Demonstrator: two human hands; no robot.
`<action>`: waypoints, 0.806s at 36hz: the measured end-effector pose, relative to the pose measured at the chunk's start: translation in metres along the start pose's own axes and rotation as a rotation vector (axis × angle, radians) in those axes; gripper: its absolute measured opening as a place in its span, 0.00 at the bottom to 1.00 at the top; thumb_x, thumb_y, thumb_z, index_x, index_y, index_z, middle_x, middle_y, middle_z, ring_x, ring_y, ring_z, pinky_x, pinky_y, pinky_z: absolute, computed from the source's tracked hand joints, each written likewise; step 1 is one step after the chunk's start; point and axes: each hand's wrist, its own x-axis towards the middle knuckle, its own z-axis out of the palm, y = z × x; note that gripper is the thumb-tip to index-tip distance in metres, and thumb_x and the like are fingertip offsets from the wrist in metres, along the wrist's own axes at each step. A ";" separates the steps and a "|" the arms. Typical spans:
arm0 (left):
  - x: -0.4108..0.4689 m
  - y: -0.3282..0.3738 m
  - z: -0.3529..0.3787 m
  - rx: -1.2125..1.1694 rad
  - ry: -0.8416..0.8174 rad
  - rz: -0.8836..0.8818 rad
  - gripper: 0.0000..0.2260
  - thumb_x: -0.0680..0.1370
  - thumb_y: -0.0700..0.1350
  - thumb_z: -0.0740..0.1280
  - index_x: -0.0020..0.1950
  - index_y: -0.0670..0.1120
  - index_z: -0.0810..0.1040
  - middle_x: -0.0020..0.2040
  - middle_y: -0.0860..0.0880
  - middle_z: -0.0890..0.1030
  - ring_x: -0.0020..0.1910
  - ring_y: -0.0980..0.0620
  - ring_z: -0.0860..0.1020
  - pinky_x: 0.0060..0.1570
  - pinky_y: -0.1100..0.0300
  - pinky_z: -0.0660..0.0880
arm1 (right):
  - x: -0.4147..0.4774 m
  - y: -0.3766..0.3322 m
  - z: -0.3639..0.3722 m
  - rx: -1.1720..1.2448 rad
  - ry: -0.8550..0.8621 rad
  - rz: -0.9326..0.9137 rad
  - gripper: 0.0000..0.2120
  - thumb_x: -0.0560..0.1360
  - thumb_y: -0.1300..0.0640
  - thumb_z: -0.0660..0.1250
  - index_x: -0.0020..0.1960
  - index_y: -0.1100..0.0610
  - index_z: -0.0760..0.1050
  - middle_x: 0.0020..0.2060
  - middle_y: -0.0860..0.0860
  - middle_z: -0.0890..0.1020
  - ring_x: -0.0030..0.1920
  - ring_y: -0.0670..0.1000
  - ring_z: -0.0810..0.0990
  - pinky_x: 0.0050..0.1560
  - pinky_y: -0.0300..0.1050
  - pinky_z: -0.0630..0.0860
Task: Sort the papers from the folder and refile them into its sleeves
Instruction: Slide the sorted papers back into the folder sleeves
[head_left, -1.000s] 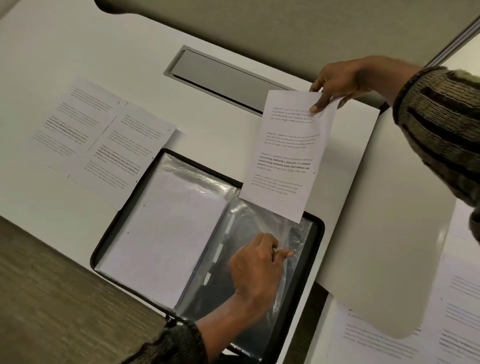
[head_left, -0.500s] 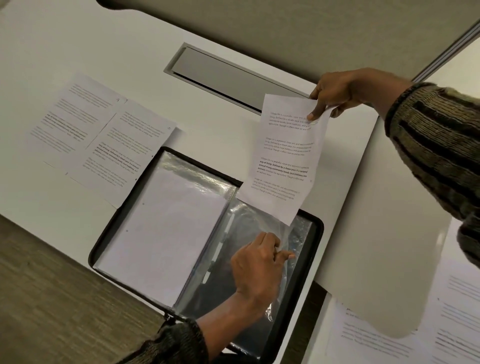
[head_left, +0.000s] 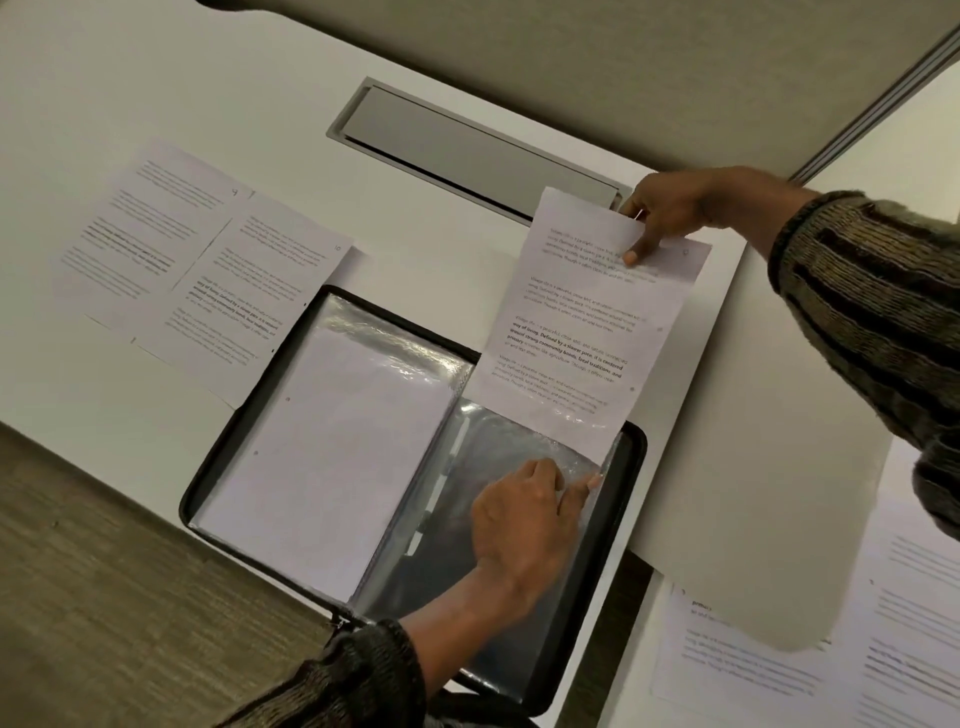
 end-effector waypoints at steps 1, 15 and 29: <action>0.001 -0.002 0.002 0.022 -0.020 0.022 0.22 0.84 0.70 0.57 0.53 0.53 0.78 0.46 0.57 0.80 0.44 0.58 0.79 0.51 0.57 0.81 | 0.001 0.001 0.003 -0.022 0.005 -0.003 0.20 0.67 0.57 0.85 0.57 0.53 0.86 0.54 0.52 0.87 0.55 0.57 0.85 0.60 0.56 0.82; 0.007 -0.041 0.054 0.506 -0.307 0.424 0.55 0.79 0.74 0.58 0.84 0.37 0.35 0.82 0.35 0.30 0.82 0.36 0.30 0.80 0.31 0.46 | 0.009 0.008 0.021 -0.158 0.094 -0.056 0.23 0.75 0.56 0.79 0.68 0.60 0.81 0.61 0.58 0.82 0.57 0.58 0.78 0.56 0.47 0.72; 0.089 0.036 0.031 0.414 -0.172 0.435 0.17 0.79 0.51 0.71 0.63 0.44 0.78 0.55 0.44 0.85 0.63 0.40 0.79 0.76 0.42 0.64 | 0.007 0.005 0.020 -0.158 0.074 -0.089 0.22 0.75 0.56 0.79 0.67 0.59 0.81 0.58 0.54 0.81 0.56 0.56 0.76 0.56 0.46 0.70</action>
